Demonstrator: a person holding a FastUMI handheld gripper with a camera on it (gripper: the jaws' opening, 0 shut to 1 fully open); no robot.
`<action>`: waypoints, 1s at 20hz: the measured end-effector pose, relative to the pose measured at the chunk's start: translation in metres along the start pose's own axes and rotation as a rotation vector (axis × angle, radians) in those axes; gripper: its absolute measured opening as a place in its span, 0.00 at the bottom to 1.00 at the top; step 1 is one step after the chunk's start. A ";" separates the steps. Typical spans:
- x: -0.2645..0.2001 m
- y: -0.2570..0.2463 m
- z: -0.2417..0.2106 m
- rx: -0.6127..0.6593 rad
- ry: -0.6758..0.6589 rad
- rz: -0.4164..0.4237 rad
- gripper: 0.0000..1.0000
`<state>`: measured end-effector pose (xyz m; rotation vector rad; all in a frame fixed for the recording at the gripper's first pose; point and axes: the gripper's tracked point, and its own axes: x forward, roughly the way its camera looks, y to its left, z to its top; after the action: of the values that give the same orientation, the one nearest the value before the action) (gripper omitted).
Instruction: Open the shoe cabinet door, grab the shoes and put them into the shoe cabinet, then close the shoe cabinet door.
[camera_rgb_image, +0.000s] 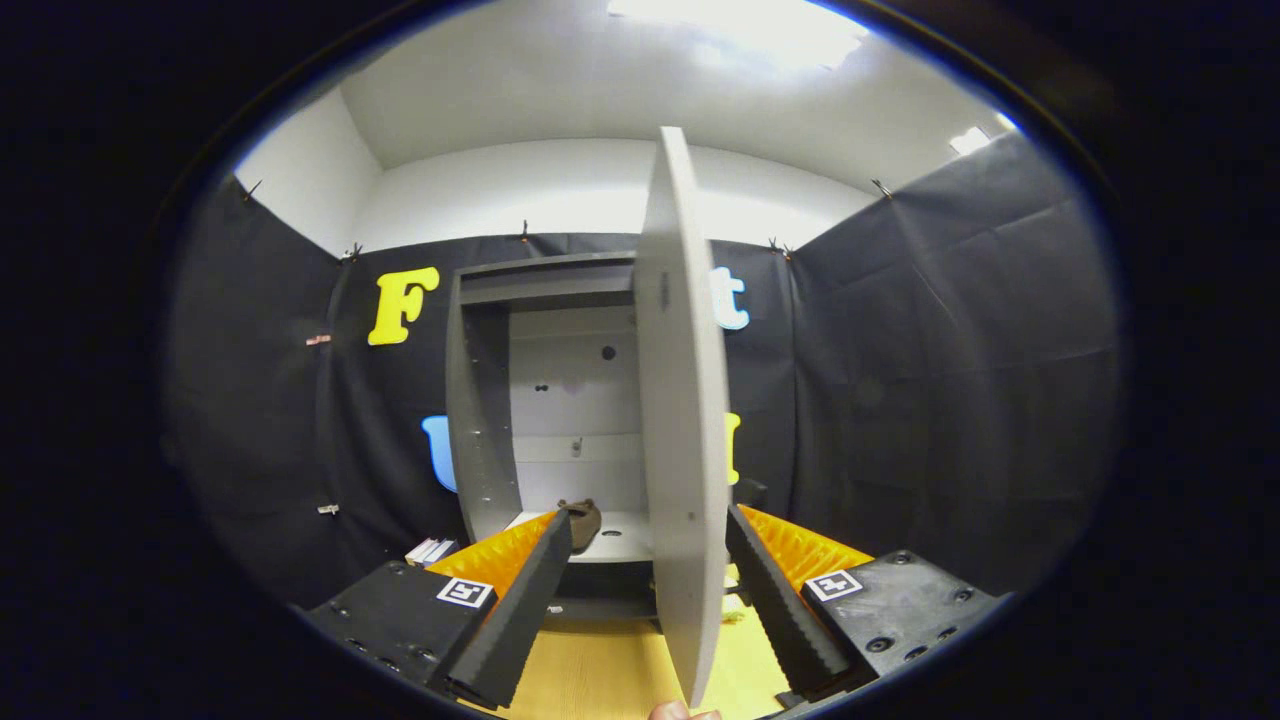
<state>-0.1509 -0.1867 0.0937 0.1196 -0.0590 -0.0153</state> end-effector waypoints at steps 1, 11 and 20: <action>0.002 -0.018 -0.004 0.001 0.013 -0.020 0.97; 0.066 -0.106 -0.056 0.099 0.168 -0.072 0.98; 0.071 -0.082 -0.064 0.038 0.172 -0.068 0.97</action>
<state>-0.0774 -0.2617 0.0250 0.1602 0.1163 -0.0721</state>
